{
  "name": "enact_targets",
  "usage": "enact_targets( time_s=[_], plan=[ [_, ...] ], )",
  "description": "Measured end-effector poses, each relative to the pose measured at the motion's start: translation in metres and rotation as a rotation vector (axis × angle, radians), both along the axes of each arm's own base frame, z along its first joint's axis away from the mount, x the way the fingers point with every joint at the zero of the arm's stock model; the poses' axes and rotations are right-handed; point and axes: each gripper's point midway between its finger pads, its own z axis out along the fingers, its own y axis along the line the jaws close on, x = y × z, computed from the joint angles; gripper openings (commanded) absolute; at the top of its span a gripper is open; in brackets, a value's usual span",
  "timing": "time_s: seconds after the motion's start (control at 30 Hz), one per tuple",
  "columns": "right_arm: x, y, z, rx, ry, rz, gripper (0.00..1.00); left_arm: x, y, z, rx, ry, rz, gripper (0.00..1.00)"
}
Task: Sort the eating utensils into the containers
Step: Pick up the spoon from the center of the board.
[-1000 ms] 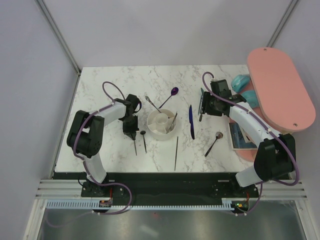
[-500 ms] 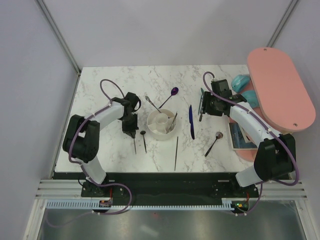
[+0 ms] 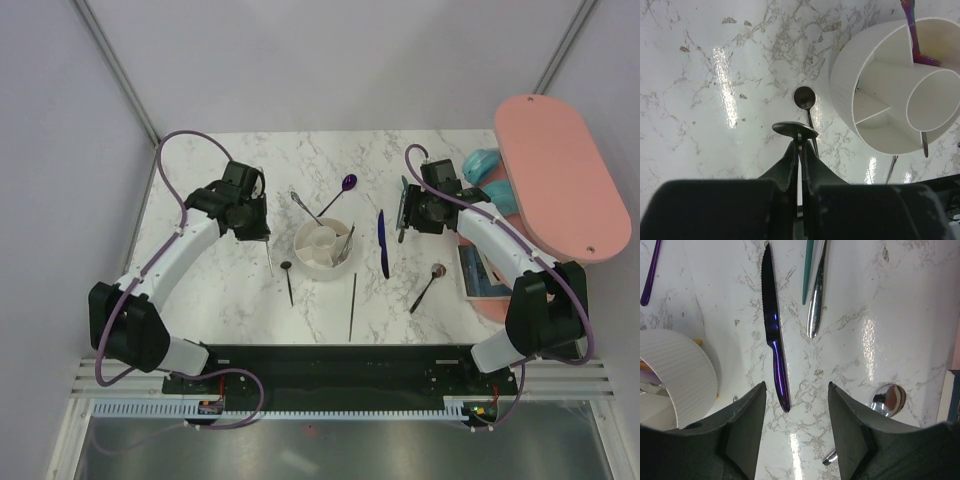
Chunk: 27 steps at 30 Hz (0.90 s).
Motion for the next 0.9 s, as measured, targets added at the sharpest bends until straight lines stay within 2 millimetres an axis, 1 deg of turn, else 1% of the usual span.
enact_targets(
  time_s=[0.1, 0.2, 0.37, 0.5, 0.7, 0.9],
  plan=[
    [0.0, 0.0, 0.0, 0.005, 0.003, -0.006, 0.59, 0.003, -0.002, 0.007, -0.016, -0.042, -0.012, 0.02],
    [0.0, 0.0, -0.001, 0.007, 0.004, -0.01, 0.59, 0.013, -0.01, 0.015, -0.046, -0.095, -0.027, 0.02],
    [0.0, 0.0, -0.004, 0.009, 0.014, -0.016, 0.59, 0.03, -0.023, 0.022, -0.073, -0.16, -0.049, 0.02],
    [0.0, 0.0, -0.005, 0.01, 0.017, -0.017, 0.59, 0.043, -0.034, 0.023, -0.087, -0.205, -0.073, 0.02],
    [0.0, 0.001, -0.005, 0.021, 0.024, -0.016, 0.59, 0.06, -0.046, 0.025, -0.099, -0.263, -0.099, 0.02],
    [0.0, 0.003, -0.01, 0.025, 0.048, -0.012, 0.59, 0.079, -0.062, 0.031, -0.103, -0.312, -0.137, 0.02]
  ],
)
